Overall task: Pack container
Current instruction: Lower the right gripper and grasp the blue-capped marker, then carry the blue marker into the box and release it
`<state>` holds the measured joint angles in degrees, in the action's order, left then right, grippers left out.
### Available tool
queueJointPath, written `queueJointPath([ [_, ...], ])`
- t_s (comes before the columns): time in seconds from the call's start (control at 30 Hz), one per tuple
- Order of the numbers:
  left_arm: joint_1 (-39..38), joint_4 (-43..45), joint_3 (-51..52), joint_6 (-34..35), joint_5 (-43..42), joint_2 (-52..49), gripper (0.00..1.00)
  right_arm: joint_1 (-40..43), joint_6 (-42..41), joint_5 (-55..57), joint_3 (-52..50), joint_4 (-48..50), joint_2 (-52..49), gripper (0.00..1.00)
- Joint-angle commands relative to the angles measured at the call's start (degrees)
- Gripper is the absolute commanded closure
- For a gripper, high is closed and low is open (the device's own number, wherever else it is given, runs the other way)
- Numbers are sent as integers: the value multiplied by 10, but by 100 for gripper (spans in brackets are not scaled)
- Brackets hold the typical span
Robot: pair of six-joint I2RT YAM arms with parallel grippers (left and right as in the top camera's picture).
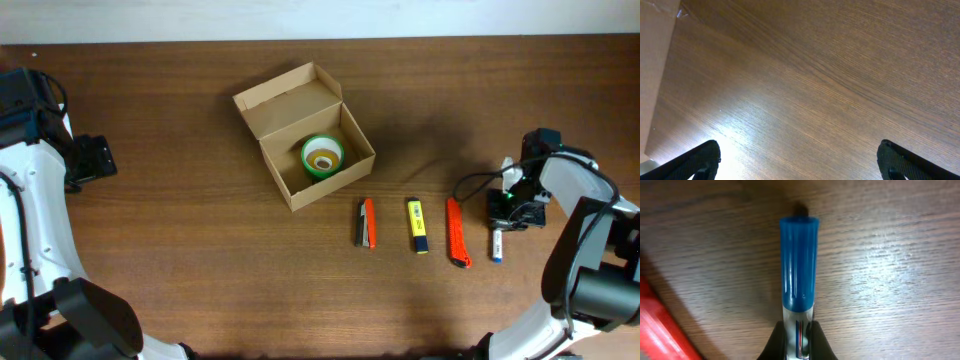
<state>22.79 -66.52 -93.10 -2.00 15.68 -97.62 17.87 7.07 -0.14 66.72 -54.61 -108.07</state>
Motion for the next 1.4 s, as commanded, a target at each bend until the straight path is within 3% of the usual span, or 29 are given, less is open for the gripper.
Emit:
queueJointPath([
  [0.0, -1, 1, 4, -9, -3, 9, 0, 2, -17, -43, 56, -18, 9, 96],
  [0.13, -1, 1, 4, -9, -3, 9, 0, 1, -50, -66, 126, -41, 38, 96],
  [0.37, -1, 1, 4, -9, -3, 9, 0, -28, -40, -87, 301, -148, 49, 96],
  [0.67, -1, 1, 4, -9, -3, 9, 0, -193, 83, -62, 489, -209, 49, 96],
  [1.03, -1, 1, 4, -9, -3, 9, 0, -413, 255, -19, 511, -231, 35, 96],
  [1.37, -1, 1, 4, -9, -3, 9, 0, -490, 427, -13, 511, -214, -5, 96],
])
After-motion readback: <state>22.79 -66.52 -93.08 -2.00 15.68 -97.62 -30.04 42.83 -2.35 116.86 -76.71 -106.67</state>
